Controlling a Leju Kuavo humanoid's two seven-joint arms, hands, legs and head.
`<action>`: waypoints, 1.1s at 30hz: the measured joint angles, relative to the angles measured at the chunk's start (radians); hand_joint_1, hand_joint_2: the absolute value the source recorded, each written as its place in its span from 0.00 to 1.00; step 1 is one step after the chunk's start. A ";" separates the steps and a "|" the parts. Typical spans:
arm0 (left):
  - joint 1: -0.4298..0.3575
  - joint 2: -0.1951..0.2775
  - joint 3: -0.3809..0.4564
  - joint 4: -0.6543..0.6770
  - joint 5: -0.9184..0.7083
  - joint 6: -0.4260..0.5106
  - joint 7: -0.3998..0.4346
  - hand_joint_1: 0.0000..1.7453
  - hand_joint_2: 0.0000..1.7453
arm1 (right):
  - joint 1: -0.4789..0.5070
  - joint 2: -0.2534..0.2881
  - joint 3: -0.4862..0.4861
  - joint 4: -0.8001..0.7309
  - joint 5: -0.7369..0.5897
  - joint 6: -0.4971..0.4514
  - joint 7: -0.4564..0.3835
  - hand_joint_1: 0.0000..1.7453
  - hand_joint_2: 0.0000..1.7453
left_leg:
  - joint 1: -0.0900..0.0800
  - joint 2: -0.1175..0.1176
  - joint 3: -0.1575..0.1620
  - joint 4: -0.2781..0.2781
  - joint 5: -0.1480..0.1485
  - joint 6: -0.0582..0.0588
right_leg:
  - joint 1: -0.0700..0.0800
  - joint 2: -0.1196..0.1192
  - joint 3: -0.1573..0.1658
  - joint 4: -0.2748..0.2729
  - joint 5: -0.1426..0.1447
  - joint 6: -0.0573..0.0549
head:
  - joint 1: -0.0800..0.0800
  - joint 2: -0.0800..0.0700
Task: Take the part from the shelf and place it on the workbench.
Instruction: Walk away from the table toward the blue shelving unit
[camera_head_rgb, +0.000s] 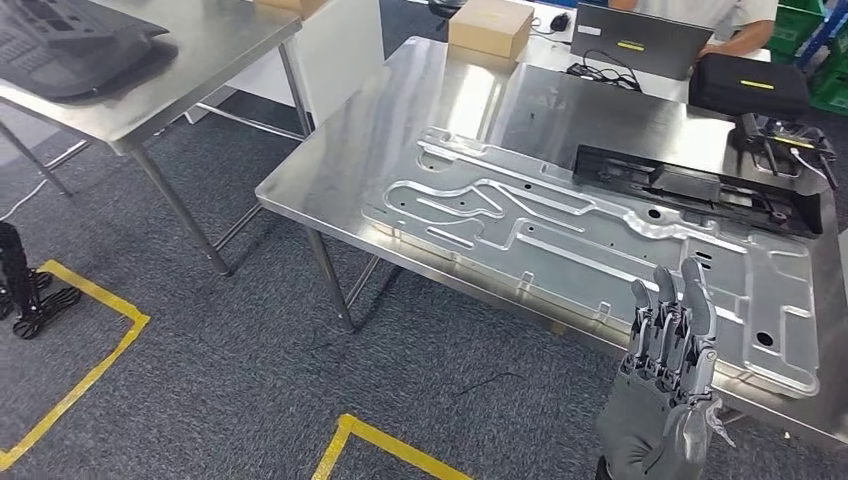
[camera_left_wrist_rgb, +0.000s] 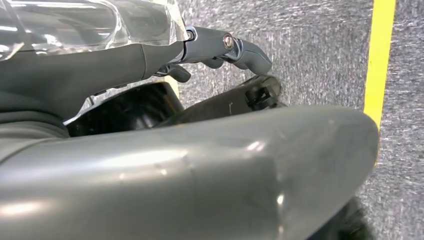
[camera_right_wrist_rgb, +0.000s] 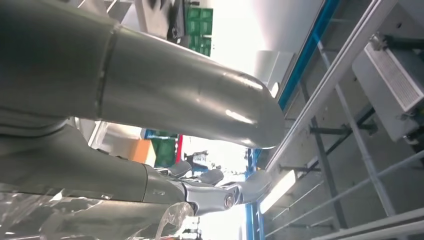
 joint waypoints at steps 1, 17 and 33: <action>0.001 -0.001 0.000 0.000 0.000 -0.001 0.000 0.00 0.00 | 0.000 0.000 0.000 0.000 -0.001 0.000 0.000 0.00 0.00 | -0.002 -0.014 -0.002 0.001 0.002 0.001 | 0.003 0.002 -0.006 0.015 0.005 -0.003 | 0.000 0.000; -0.005 0.001 0.000 0.000 -0.001 0.003 0.010 0.00 0.00 | -0.009 -0.006 0.014 0.001 -0.010 0.000 0.015 0.00 0.00 | 0.013 0.012 -0.173 0.323 -0.112 -0.065 | -0.006 -0.047 0.132 -0.282 0.139 -0.034 | -0.003 0.000; 0.005 0.002 0.000 0.000 0.000 0.012 0.023 0.00 0.00 | 0.010 -0.023 0.018 -0.001 -0.047 0.000 0.007 0.00 0.00 | -0.004 -0.041 -0.016 0.017 0.002 0.001 | 0.007 0.009 0.020 -0.038 0.039 -0.005 | -0.002 0.000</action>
